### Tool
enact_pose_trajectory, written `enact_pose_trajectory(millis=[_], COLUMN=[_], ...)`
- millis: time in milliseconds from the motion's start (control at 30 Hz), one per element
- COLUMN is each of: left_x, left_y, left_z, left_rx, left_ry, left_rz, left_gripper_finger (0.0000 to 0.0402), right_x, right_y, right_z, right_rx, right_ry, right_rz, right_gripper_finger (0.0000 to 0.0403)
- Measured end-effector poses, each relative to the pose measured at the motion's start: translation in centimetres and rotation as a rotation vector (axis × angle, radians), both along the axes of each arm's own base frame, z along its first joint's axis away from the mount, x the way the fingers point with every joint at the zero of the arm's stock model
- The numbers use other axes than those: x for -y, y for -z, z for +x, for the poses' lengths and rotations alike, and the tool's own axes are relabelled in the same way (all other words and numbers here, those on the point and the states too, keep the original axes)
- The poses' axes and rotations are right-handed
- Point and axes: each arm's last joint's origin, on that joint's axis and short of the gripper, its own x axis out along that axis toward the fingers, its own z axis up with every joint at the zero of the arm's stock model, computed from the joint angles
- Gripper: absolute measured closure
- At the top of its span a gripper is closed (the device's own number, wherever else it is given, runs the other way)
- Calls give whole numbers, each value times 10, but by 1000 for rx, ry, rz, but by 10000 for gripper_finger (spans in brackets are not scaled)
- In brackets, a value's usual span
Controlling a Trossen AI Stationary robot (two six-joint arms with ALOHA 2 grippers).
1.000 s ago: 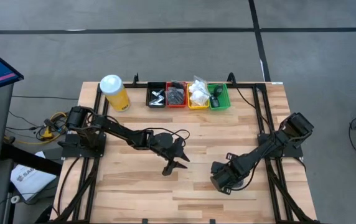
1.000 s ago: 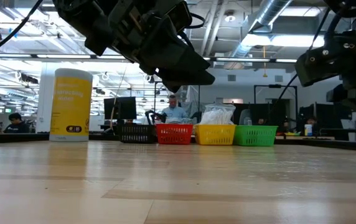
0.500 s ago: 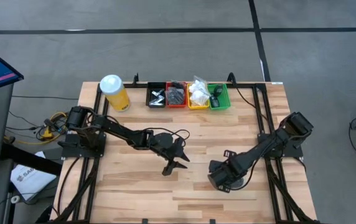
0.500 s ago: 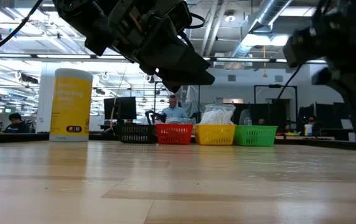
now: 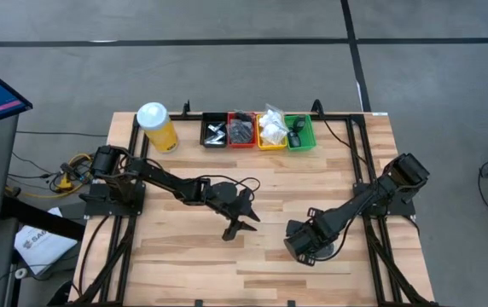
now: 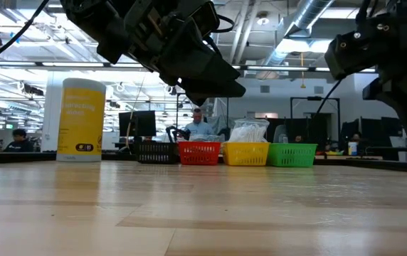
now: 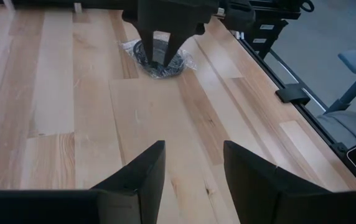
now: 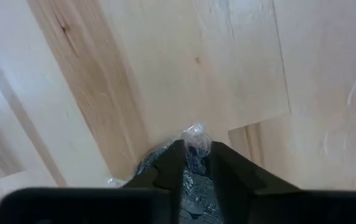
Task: Pick & Place Travel size toiletries
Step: Put the hairbrush into the red bin
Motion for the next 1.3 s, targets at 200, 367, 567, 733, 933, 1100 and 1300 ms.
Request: enact_pose_trajectory(millis=[200,367,567,733,933,1100,1300], left_x=[0,0,0,0,0,0,0], left_y=[0,0,0,0,0,0,0], left_z=[0,0,0,0,0,0,0], left_rx=[0,0,0,0,1,1,2], left_ry=[0,0,0,0,1,1,1], left_rz=[0,0,0,0,3,3,3], left_gripper_finger=[247,247,247,247,247,247,247], right_x=[0,0,-3,-7,-8,-9,-9], right_y=[4,6,8,26,43,44,41], right_z=[0,-1,-2,0,2,2,0], right_rx=[22,19,24,-23,-113,-124,-125], right_ry=[39,39,28,20,9,17,6], right_rz=[16,14,-9,-42,-48,-25,-12], right_gripper_finger=[247,188,159,161,164,205,353])
